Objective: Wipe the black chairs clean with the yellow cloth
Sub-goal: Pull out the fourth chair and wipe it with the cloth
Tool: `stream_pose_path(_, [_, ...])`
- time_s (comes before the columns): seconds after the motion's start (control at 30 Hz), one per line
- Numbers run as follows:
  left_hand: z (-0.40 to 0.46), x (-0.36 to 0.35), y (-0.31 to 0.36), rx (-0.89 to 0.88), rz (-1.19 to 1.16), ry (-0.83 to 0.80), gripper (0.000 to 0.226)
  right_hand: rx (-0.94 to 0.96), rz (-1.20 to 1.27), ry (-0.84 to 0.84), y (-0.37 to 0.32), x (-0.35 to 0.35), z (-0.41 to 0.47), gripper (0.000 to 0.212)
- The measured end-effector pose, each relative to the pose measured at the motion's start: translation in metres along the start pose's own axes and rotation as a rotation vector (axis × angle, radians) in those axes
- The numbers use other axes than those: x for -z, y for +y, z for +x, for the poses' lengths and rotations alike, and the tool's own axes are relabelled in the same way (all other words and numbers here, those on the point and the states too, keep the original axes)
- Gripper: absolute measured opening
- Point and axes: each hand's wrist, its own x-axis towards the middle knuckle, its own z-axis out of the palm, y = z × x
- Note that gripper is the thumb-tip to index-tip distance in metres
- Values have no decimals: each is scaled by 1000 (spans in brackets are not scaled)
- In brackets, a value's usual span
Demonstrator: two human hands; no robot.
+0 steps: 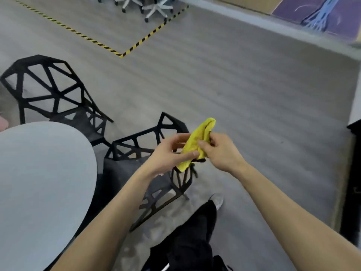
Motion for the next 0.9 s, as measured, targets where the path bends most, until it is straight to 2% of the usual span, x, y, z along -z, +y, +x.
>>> stream_pose_path(0.07, [52, -17, 7, -52, 97, -23, 44, -13, -91, -36, 15, 45, 43, 31])
stream_pose_path(0.13, [110, -25, 10, -60, 191, 26, 18, -34, -167, -28, 31, 89, 82, 30])
stream_pose_path(0.17, [138, -24, 12, -54, 249, 75, 14, -39, -193, -13, 39, 112, 101, 28])
stream_pose_path(0.27, [200, -5, 19, -7, 403, 205, 11, -32, -280, 6, 59, 178, 153, 15])
stream_pose_path(0.33, [227, 19, 35, 12, 485, 260, 8, 18, -362, -16, 66, 215, 186, 21])
stream_pose_path(0.4, [251, 45, 53, 8, 546, 312, 17, 69, -453, -69, 69, 243, 227, 13])
stream_pose_path(0.43, [261, 59, 61, 20, 576, 342, 23, 100, -485, -96, 65, 252, 249, 9])
stream_pose_path(0.53, [286, 94, 78, 78, 629, 465, 34, 180, -516, -117, 45, 265, 315, 32])
stream_pose_path(0.6, [299, 117, 86, 87, 622, 530, 40, 259, -505, -158, 33, 265, 362, 38])
stream_pose_path(0.67, [308, 141, 92, 121, 588, 573, 36, 358, -503, -235, 20, 263, 408, 31])
stream_pose_path(0.77, [308, 168, 103, 218, 553, 618, 7, 503, -469, -305, -7, 259, 477, 13])
stream_pose_path(0.9, [284, 180, 108, 375, 465, 787, 9, 613, -422, -436, -61, 243, 557, 5])
